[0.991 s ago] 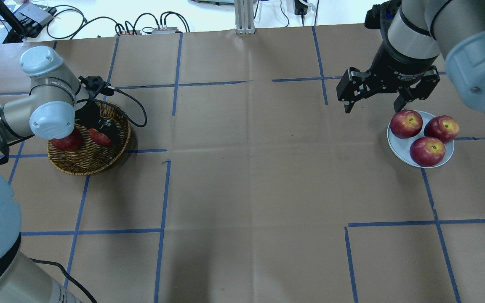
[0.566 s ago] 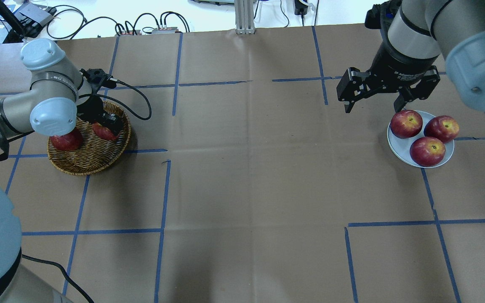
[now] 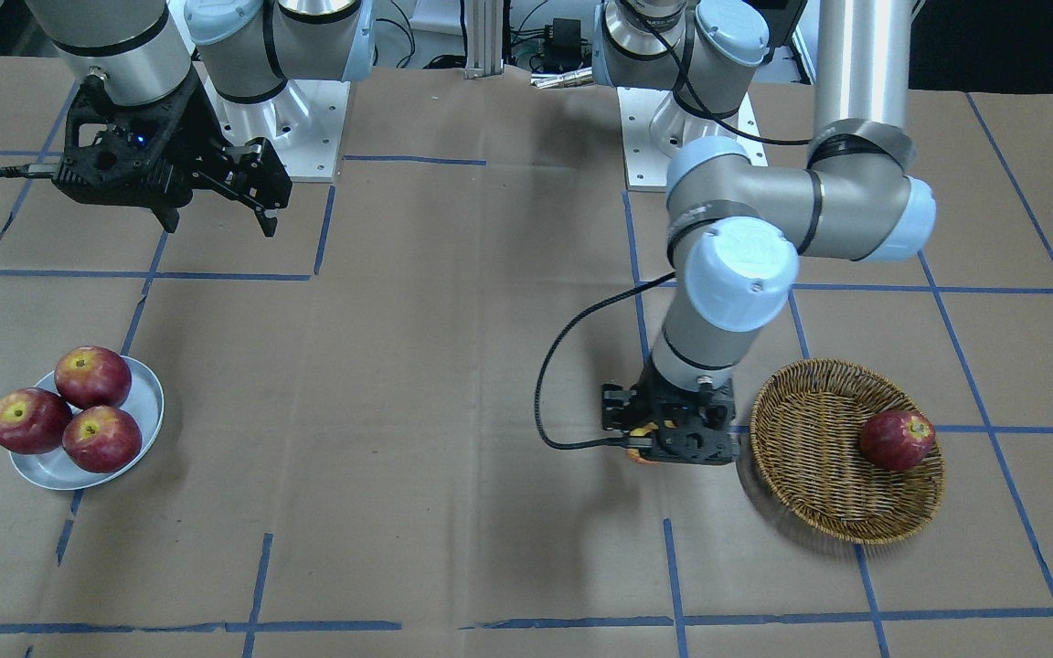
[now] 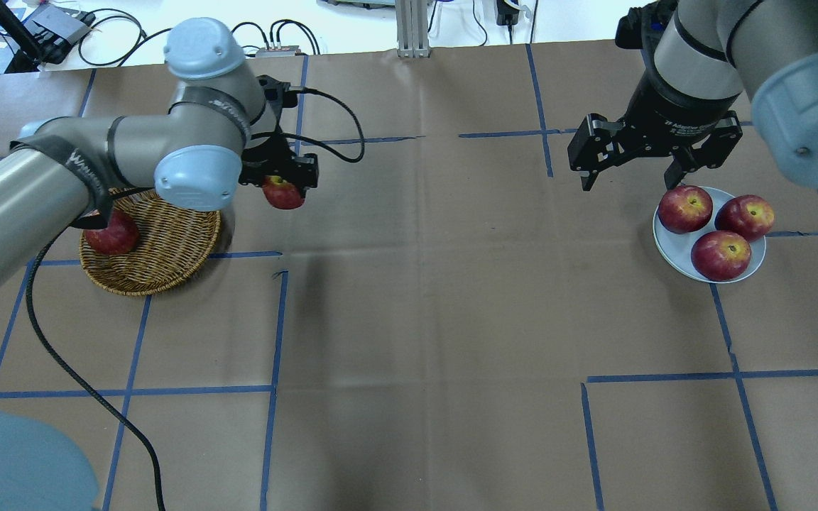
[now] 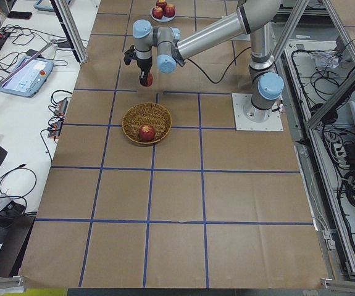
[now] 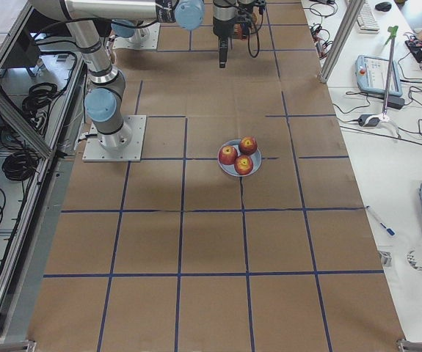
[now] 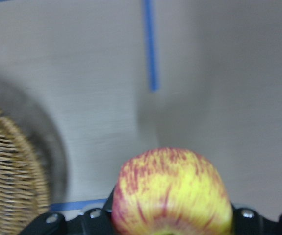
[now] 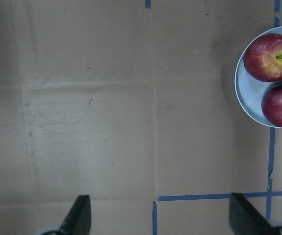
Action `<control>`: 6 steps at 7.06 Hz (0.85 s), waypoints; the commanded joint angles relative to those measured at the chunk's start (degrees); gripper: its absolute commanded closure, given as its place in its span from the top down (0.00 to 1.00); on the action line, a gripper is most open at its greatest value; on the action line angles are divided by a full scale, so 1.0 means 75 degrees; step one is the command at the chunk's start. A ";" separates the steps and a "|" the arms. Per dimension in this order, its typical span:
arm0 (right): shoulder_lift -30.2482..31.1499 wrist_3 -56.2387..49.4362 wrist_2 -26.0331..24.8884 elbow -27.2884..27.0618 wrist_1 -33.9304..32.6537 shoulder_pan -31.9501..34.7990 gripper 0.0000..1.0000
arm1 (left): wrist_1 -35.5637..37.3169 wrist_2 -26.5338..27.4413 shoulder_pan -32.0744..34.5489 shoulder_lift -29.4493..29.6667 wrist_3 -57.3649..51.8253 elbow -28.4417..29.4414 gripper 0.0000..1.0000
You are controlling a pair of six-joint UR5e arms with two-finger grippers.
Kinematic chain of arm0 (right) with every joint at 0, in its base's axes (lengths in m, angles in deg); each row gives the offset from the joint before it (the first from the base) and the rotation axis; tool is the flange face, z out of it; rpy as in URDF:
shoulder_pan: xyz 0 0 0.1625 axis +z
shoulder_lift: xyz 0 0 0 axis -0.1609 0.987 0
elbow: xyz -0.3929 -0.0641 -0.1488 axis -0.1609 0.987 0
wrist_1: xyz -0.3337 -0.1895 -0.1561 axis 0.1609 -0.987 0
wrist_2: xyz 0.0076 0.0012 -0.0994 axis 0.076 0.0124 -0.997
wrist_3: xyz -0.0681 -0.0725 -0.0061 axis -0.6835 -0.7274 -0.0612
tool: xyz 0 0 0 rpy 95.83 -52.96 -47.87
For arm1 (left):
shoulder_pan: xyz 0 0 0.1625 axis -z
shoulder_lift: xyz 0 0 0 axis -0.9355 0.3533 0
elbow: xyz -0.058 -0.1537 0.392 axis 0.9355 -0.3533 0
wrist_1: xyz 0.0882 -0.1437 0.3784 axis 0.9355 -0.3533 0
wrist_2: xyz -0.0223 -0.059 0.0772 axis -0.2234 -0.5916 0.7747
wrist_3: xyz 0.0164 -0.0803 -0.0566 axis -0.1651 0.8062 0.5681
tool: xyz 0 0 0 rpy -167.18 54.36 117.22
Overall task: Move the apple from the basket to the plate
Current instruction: 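Lift the striped apple with the left gripper and carry it toward the table center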
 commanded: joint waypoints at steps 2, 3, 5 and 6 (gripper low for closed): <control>-0.0022 0.0000 0.0000 0.0000 0.0000 0.0003 1.00 | -0.0187 0.0805 0.2152 0.1552 0.1922 0.1482 0.40; -0.0011 0.0000 0.0000 0.0000 0.0000 0.0003 1.00 | -0.0175 0.0679 0.2237 0.1614 0.2132 0.1438 0.40; -0.0011 0.0000 0.0000 0.0000 0.0000 0.0003 1.00 | -0.0187 0.0678 0.2296 0.1649 0.2251 0.1263 0.41; -0.0010 0.0000 0.0000 0.0000 0.0000 -0.0009 1.00 | -0.0163 0.0677 0.2297 0.1673 0.2251 0.1111 0.41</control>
